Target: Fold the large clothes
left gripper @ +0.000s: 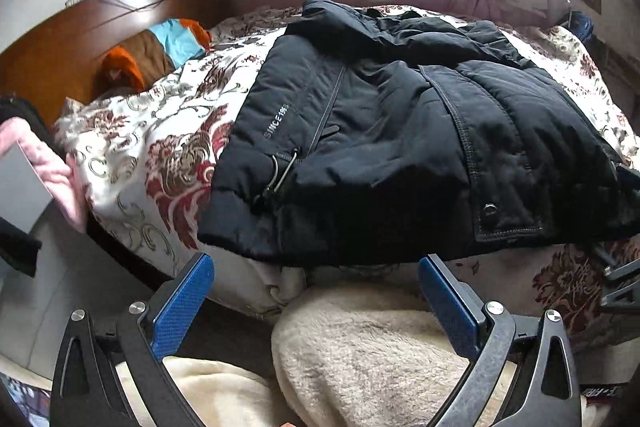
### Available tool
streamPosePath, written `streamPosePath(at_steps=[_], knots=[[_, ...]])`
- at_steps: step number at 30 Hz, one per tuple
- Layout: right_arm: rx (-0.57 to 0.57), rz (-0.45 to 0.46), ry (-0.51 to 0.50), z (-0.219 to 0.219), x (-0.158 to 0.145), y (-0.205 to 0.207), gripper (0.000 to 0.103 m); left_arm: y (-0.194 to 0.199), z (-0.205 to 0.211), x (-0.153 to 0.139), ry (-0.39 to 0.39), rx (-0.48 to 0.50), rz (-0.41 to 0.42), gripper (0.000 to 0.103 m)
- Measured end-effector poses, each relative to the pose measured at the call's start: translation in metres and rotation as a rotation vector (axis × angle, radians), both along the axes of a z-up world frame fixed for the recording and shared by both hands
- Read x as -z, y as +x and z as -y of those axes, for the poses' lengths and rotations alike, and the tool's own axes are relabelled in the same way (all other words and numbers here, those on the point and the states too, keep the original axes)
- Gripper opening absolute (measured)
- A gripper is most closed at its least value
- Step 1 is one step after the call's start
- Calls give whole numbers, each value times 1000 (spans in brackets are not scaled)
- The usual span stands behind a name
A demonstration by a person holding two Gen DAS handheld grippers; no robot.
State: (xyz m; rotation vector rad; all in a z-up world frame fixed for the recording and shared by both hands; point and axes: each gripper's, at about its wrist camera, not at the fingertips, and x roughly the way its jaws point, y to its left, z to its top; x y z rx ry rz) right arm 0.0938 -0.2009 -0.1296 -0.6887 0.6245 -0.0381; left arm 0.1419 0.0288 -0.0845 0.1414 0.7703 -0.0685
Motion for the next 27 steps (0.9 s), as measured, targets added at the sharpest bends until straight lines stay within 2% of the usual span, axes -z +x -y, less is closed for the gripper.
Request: streamPosePath(at_steps=[6,10,14,16,18,20,23,25,27], knots=[[9,70,-192,-17,19,-7,101,-3,-1,6,9,13,-11,102],[14,119,-241,-23,25,-9,101,-1,-1,9,5,12,-25,102],[25,267,-310,-32,18,-10,101,-1,-1,10,5,13,-30,102],[17,300,-252,-32,1,-11,101,-1,-1,10,5,14,-29,102],[-6,301,-137,-27,-23,-10,101,-1,-1,9,2,16,-26,102],[-24,267,-19,-17,-44,-4,101,-2,-2,8,-8,21,-18,102],[-53,171,240,10,-83,10,101,-6,0,4,-32,39,0,102],[-63,126,360,27,-100,20,101,-9,2,0,-47,56,17,102],[-78,105,424,47,-108,38,101,-13,5,-3,-53,75,34,102]])
